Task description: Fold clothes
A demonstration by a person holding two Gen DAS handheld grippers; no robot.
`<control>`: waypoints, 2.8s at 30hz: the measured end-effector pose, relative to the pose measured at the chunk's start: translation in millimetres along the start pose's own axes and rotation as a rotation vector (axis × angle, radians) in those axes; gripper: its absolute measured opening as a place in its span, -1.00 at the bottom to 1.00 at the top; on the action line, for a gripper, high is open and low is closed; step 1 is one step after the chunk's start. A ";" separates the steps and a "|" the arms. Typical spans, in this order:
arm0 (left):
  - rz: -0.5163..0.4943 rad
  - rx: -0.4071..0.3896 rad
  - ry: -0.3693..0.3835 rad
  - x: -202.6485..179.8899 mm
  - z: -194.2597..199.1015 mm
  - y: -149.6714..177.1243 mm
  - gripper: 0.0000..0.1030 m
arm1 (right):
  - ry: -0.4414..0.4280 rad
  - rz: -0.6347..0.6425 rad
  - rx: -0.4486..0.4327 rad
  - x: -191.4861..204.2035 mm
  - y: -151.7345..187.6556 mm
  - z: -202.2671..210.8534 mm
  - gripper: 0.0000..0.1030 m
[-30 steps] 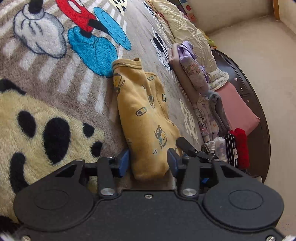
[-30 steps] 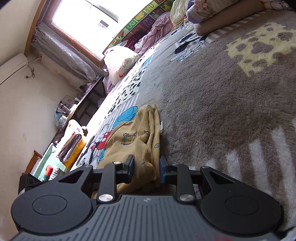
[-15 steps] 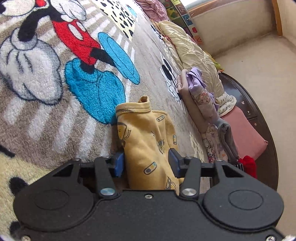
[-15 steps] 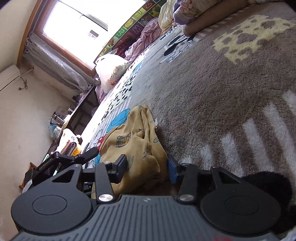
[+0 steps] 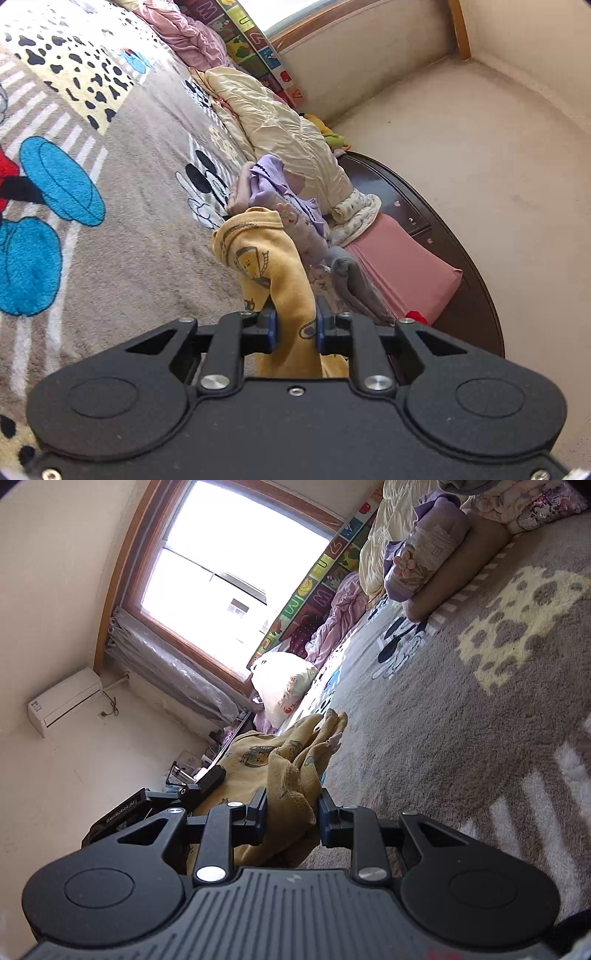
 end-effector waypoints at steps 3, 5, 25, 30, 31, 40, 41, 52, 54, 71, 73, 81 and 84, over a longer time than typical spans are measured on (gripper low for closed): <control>-0.020 0.032 0.042 -25.9 -33.7 -18.5 -0.67 | -0.023 0.000 -0.098 -1.1 -25.0 22.5 -0.45; -0.042 0.058 0.069 -46.5 -61.1 -32.3 -0.67 | -0.025 0.008 -0.159 -1.2 -40.8 35.5 -0.45; -0.283 -0.157 0.778 -191.9 -224.5 -92.2 -0.67 | 0.083 0.687 -0.800 38.7 -219.1 143.1 -0.45; -0.214 -0.097 0.643 -200.9 -300.7 -111.9 -0.64 | 0.131 0.603 -0.832 21.1 -279.3 149.5 -0.45; -0.219 -0.082 0.575 -201.2 -319.2 -114.5 -0.57 | 0.184 0.555 -0.811 9.6 -294.9 144.7 -0.45; -0.064 0.163 0.130 -91.2 -330.8 -49.3 0.35 | 0.591 0.305 -0.599 -74.7 -318.4 120.5 -0.17; -0.048 0.161 0.134 -84.7 -321.4 -44.0 0.35 | 0.581 0.327 -0.595 -70.9 -311.3 122.6 -0.05; -0.193 0.087 -0.010 -98.7 -184.2 -36.3 0.50 | 0.518 0.385 -0.419 10.6 -247.6 118.8 0.73; -0.232 0.077 -0.054 -105.7 -155.5 -30.4 0.58 | 0.489 0.297 -0.336 17.9 -231.6 115.7 0.83; -0.419 -0.142 -0.766 -127.3 24.6 41.6 1.00 | 0.559 0.322 0.055 106.0 -93.5 51.5 0.99; -0.393 -0.147 -0.832 -126.2 37.6 47.1 1.00 | 0.555 0.338 0.080 116.1 -83.1 45.6 1.00; -0.461 -0.156 -0.874 -143.1 84.6 64.9 1.00 | 0.614 0.446 0.165 159.6 -44.5 32.5 0.99; -0.453 -0.166 -0.845 -148.0 99.8 70.9 1.00 | 0.636 0.484 0.171 175.7 -31.2 36.2 0.99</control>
Point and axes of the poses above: each gripper's, at about its wrist camera, not at the fingertips, and z roughly against the way its jaws point, x to its left, y to its underside, the point moved 1 cm from there along -z, roughly the way its jaws point, and after that the axes turned 7 degrees about x, right-handed, at the moved point
